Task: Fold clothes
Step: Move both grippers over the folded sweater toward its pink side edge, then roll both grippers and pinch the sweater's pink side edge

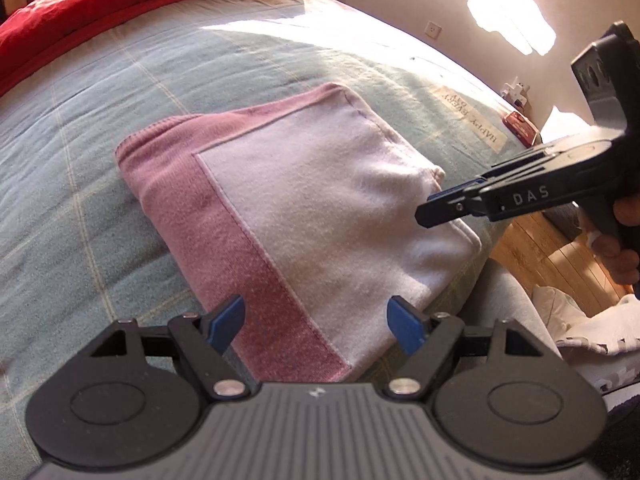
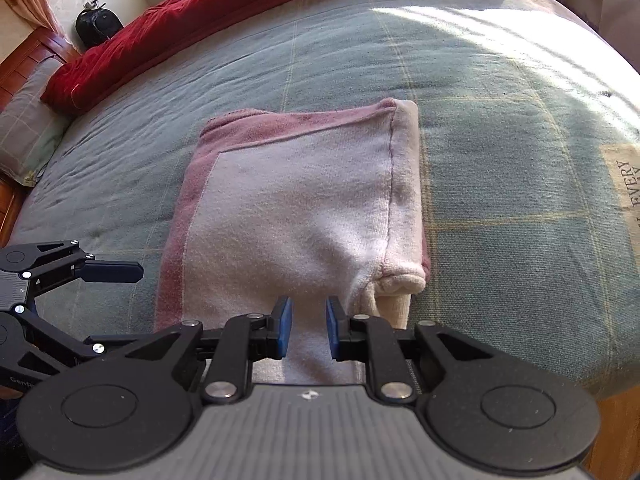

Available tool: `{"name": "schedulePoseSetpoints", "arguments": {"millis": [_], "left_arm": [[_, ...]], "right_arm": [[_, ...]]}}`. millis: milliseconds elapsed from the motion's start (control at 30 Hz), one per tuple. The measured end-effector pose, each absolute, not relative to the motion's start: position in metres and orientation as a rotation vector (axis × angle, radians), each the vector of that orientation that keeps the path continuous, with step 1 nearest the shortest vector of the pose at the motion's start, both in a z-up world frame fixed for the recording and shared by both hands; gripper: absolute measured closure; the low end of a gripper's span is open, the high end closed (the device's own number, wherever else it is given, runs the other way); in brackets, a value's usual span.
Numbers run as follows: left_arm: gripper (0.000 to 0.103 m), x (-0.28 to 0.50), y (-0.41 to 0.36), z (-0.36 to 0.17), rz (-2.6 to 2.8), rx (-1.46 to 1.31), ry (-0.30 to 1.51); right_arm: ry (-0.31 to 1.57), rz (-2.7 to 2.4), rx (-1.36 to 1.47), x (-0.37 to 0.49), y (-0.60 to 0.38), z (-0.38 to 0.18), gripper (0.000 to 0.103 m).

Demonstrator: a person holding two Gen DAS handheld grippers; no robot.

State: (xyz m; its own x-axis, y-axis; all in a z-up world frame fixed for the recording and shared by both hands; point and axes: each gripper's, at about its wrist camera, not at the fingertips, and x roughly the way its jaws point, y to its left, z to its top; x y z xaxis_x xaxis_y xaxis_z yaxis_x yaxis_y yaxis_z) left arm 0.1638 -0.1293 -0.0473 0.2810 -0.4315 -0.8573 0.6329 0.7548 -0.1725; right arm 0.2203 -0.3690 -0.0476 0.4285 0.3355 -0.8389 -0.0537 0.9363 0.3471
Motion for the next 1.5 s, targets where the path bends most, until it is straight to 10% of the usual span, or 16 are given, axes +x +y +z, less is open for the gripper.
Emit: {"name": "schedulePoseSetpoints", "arguments": {"millis": [700,833,1033,1500], "left_arm": [[0.022,0.206,-0.141,-0.067,-0.637,0.104,1.079],[0.022,0.211,-0.124,-0.055,-0.606,0.027,1.069],[0.022,0.233,-0.075,-0.047,-0.494,-0.219,1.089],[0.022,0.256,-0.036,-0.112,-0.406,-0.656,1.266]], "right_arm": [[1.074,0.155,0.178,0.252,-0.359,-0.065,0.074],[1.030,0.162,0.179,0.243,-0.362,-0.051,0.063],[0.957,0.146,0.345,0.234,-0.411,-0.041,0.020],[1.083,0.230,0.846,0.259,-0.465,-0.127,0.016]]}}
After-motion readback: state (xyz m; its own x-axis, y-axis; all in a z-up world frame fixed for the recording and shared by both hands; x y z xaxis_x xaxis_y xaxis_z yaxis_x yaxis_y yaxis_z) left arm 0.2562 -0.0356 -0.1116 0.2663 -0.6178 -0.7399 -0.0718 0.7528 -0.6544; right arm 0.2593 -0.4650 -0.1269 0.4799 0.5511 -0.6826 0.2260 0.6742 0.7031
